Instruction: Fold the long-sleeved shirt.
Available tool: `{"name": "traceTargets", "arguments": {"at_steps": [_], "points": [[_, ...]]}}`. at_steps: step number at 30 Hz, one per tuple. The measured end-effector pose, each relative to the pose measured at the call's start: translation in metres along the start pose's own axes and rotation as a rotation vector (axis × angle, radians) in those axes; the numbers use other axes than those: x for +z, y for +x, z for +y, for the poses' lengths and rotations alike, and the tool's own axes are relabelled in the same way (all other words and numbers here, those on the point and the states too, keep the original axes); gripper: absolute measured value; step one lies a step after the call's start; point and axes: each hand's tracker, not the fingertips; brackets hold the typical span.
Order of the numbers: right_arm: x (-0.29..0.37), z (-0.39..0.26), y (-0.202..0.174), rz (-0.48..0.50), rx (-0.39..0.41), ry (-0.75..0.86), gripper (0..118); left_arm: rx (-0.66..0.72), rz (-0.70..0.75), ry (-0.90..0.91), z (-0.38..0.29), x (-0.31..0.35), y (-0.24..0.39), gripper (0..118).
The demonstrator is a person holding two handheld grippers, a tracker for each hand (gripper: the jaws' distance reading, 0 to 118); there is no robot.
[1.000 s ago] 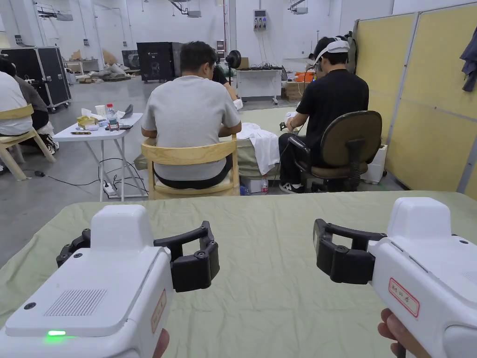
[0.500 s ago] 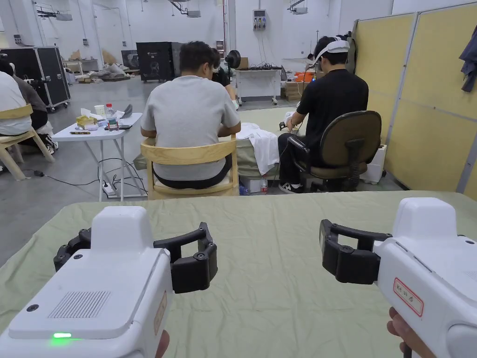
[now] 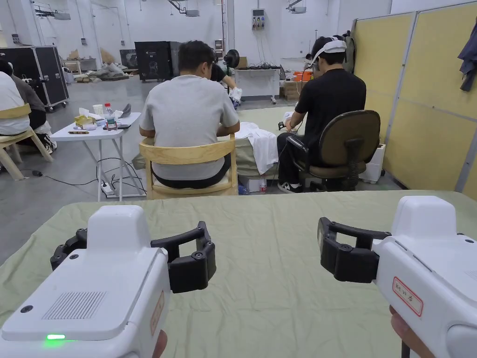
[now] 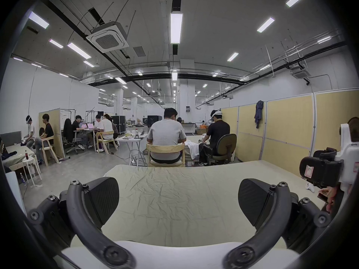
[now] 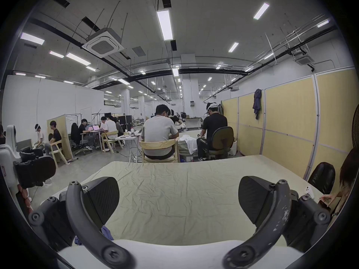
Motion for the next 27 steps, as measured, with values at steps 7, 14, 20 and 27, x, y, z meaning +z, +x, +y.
{"name": "traceTargets", "arguments": {"at_steps": [7, 14, 20, 27], "points": [[0.0, 0.0, -0.002, 0.003, 0.003, -0.002, 118, -0.008, 0.003, 0.012, 0.0, 0.0, 0.0, 118], [0.001, 0.0, -0.002, -0.015, 0.002, -0.002, 118, -0.001, -0.012, 0.01, 0.0, 0.001, 0.0, 118], [0.01, 0.003, 0.001, -0.049, 0.011, 0.041, 2, -0.026, -0.021, 0.004, -0.003, 0.0, 0.003, 2], [-0.001, 0.0, -0.01, -0.031, 0.022, 0.016, 2, 0.011, 0.002, -0.03, -0.006, 0.006, -0.018, 2]]}}
